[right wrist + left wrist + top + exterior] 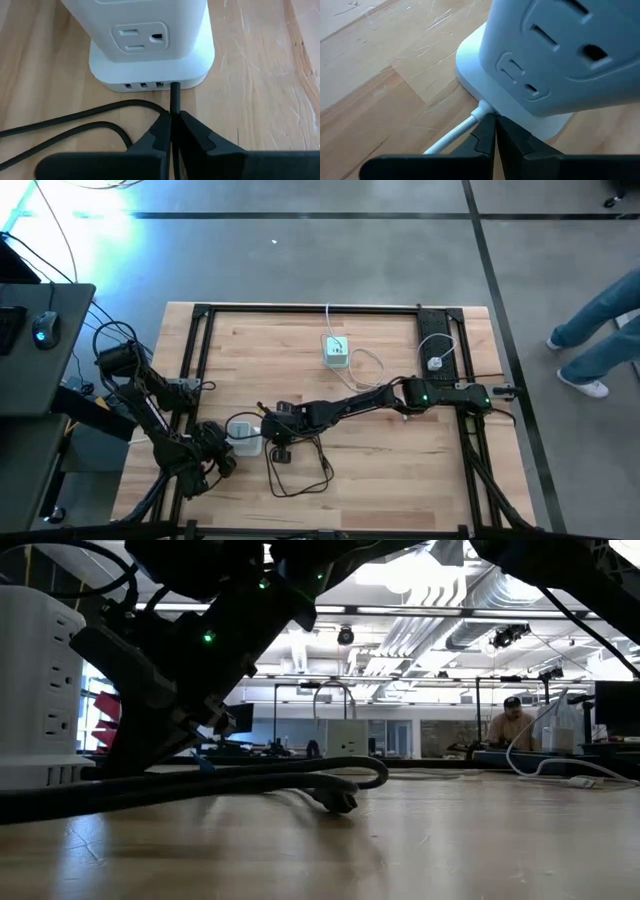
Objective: Insert USB
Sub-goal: Insert the black charger cable into the bottom white outlet extension, then return to Home Position
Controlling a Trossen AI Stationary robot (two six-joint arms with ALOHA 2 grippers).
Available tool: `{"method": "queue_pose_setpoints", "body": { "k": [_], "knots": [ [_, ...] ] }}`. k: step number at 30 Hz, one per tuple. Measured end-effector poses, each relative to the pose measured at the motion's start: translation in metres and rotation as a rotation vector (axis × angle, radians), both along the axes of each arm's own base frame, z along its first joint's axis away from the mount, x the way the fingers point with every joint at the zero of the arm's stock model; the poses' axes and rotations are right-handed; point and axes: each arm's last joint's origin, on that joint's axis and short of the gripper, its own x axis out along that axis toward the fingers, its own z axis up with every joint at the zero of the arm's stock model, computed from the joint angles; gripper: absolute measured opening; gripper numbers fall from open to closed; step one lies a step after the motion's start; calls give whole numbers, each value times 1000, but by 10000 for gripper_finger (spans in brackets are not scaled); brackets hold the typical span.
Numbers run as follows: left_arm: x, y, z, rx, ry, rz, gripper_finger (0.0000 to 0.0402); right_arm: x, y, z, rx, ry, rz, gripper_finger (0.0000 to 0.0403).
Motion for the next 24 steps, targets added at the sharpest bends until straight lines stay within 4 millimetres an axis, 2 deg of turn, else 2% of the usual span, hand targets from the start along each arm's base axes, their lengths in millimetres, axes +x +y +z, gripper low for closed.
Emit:
{"method": "queue_pose_setpoints", "body": {
  "k": [6, 9, 12, 16, 21, 24],
  "knots": [
    [-6, -2, 1, -10, 16, 6, 0, 2, 0, 21, -7, -47, 71, 121],
    [-10, -8, 9, -11, 31, -6, 0, -4, -1, 33, -23, 12, 127, 174],
    [-17, -11, 23, 0, 34, -7, 0, -14, -4, 56, -81, 57, 141, 205],
    [-22, -5, 53, 51, -66, 10, 0, -33, -12, 93, -172, 102, 183, 207],
    [-21, 11, 93, 26, -225, -32, 0, -69, -31, 112, -193, 228, 208, 184],
    [-17, 23, 121, 31, -302, -90, 0, -97, -45, 131, -177, 214, 187, 169]
  ]
}}
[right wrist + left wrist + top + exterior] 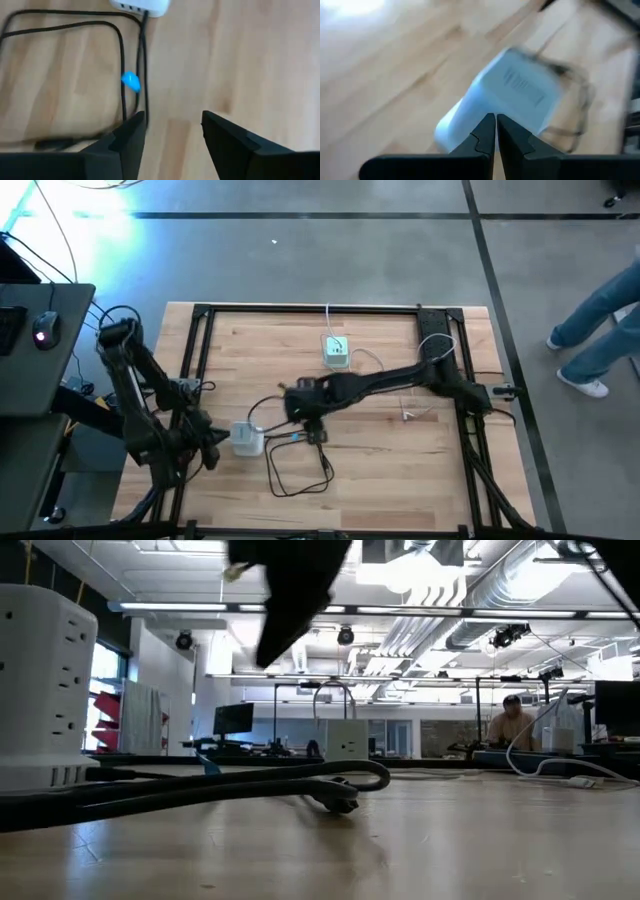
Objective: Insert USB
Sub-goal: Return to Home Position
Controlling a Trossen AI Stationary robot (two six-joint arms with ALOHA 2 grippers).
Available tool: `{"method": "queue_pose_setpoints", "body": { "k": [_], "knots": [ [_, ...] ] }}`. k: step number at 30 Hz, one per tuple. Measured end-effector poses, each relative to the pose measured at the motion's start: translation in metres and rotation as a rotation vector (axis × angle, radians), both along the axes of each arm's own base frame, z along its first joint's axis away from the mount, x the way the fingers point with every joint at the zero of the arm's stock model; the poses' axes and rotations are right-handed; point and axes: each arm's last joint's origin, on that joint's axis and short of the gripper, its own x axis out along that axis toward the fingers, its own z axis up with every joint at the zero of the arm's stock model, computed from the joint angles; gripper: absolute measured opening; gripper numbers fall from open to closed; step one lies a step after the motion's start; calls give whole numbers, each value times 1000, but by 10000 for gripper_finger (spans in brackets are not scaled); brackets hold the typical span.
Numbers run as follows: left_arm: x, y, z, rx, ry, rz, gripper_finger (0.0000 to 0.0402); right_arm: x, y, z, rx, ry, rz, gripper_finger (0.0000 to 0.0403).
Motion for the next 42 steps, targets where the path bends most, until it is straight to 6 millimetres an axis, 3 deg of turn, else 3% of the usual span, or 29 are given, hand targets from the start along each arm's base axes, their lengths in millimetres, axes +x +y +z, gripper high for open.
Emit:
{"method": "queue_pose_setpoints", "body": {
  "k": [5, 9, 15, 20, 24, 30, 37, 42],
  "knots": [
    [2, 26, 51, 70, -116, -87, 0, -55, -19, 10, 45, -77, -85, 152],
    [0, 53, 71, 217, -263, -37, 0, -107, -29, 16, 120, -294, -132, 145],
    [-10, 88, 66, 217, -314, 52, 0, -182, -46, 5, 272, -569, -245, 144],
    [1, 85, 47, 128, -408, 14, 0, -232, -57, 2, 321, -718, -306, 144],
    [20, 83, 31, 147, -478, -53, 0, -259, -65, 3, 315, -825, -325, 144],
    [43, 101, 13, 171, -543, -100, 0, -287, -71, 2, 362, -919, -341, 144],
    [53, 124, 11, 280, -585, -140, 0, -314, -68, -6, 362, -976, -347, 144],
    [55, 140, -8, 281, -544, -117, 0, -325, -67, -15, 352, -982, -347, 144]
  ]
}}
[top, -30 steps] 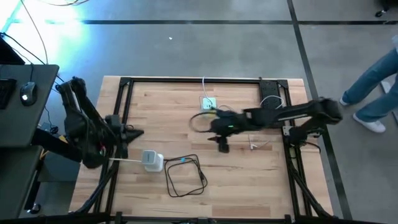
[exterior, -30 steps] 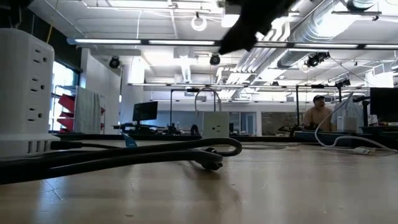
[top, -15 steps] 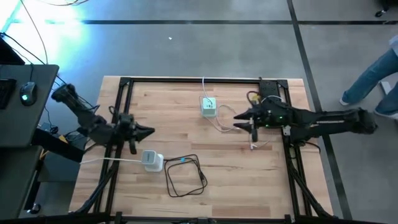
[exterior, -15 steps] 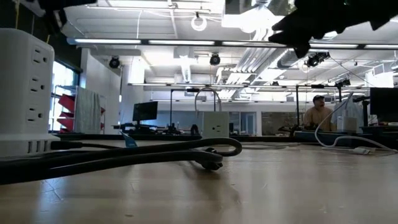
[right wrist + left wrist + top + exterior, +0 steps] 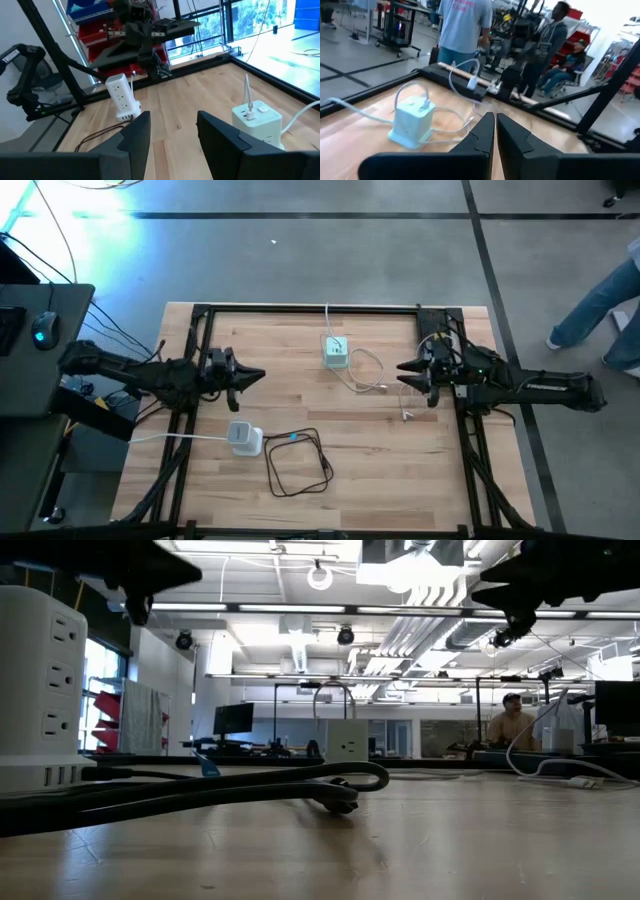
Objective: Insert USB
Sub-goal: Return to Home Position
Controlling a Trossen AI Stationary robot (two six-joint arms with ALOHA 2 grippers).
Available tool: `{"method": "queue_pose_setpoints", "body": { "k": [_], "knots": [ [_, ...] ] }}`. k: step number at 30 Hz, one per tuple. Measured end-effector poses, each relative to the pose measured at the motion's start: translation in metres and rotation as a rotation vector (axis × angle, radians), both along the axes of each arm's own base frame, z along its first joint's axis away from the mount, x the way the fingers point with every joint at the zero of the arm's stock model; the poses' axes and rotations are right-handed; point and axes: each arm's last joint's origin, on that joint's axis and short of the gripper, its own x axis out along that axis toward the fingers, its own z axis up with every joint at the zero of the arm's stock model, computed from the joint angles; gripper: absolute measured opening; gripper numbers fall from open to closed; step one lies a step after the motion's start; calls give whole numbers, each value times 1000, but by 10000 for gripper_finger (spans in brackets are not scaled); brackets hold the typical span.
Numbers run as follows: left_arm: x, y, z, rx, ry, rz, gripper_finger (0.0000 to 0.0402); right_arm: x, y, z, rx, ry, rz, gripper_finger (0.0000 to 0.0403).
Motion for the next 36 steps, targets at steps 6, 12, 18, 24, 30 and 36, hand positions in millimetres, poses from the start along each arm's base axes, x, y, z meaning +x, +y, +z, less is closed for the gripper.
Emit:
{"method": "queue_pose_setpoints", "body": {
  "k": [6, 12, 18, 24, 30, 36],
  "knots": [
    [-4, 18, -34, -62, -68, -40, 0, -7, 1, -19, 24, -1, -5, 144],
    [-11, 22, -56, 25, -65, -71, 0, -10, 2, -36, 8, -62, 13, 144],
    [-15, 21, -72, 92, -22, -79, 0, -10, 1, -59, -75, -120, -7, 144],
    [-15, 20, -77, 3, 17, -79, 0, -10, 1, -78, 99, -31, -23, 144],
    [-16, 20, -81, -27, 49, -76, 0, -13, 1, -94, 135, 130, -31, 144],
    [-17, 20, -82, -27, 60, -77, 0, -13, 3, -93, 132, 127, -27, 144]
  ]
}}
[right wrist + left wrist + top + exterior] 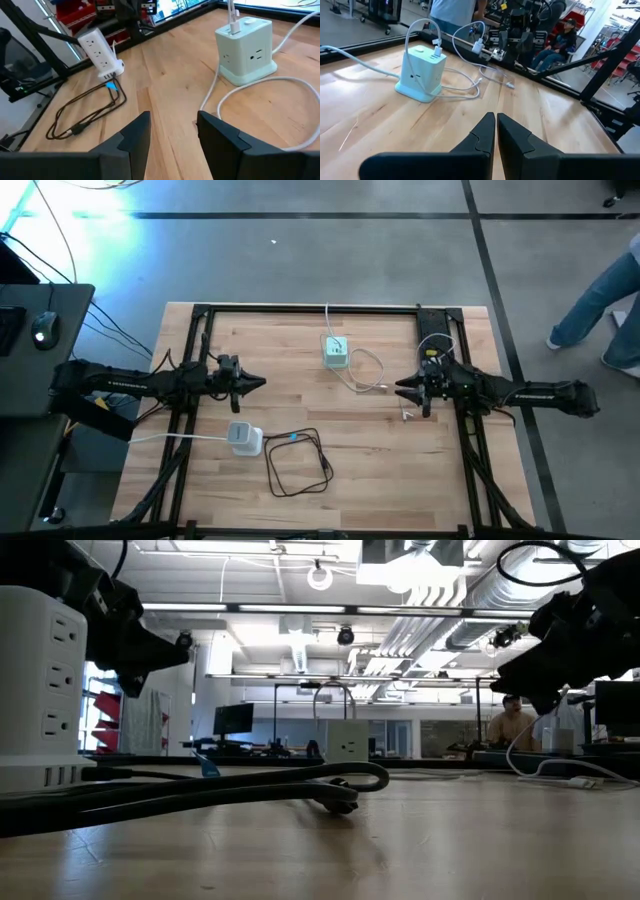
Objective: Insert USB
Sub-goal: Return to Home Position
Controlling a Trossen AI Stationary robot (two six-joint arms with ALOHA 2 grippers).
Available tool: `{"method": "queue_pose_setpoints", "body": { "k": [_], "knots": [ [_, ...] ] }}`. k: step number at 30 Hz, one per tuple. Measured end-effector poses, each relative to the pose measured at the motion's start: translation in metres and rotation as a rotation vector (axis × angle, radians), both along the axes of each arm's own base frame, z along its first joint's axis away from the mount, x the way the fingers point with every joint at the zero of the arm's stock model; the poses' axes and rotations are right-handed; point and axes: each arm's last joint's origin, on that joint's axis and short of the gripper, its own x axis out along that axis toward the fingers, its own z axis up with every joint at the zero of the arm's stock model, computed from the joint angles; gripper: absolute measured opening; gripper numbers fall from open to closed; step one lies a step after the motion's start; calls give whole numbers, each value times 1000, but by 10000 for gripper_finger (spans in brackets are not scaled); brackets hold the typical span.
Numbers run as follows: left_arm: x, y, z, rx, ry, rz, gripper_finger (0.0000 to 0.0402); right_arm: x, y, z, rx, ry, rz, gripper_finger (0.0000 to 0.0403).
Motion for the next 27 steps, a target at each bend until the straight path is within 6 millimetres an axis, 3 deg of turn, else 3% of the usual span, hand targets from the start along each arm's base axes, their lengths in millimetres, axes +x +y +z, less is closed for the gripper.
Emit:
{"method": "queue_pose_setpoints", "body": {
  "k": [14, 27],
  "knots": [
    [-20, -2, 20, 9, -196, 4, 0, -15, 3, 24, -30, -280, 25, 144],
    [-36, -3, 38, 16, -408, 5, 0, -14, 3, 23, -30, -276, 25, 144]
  ]
}}
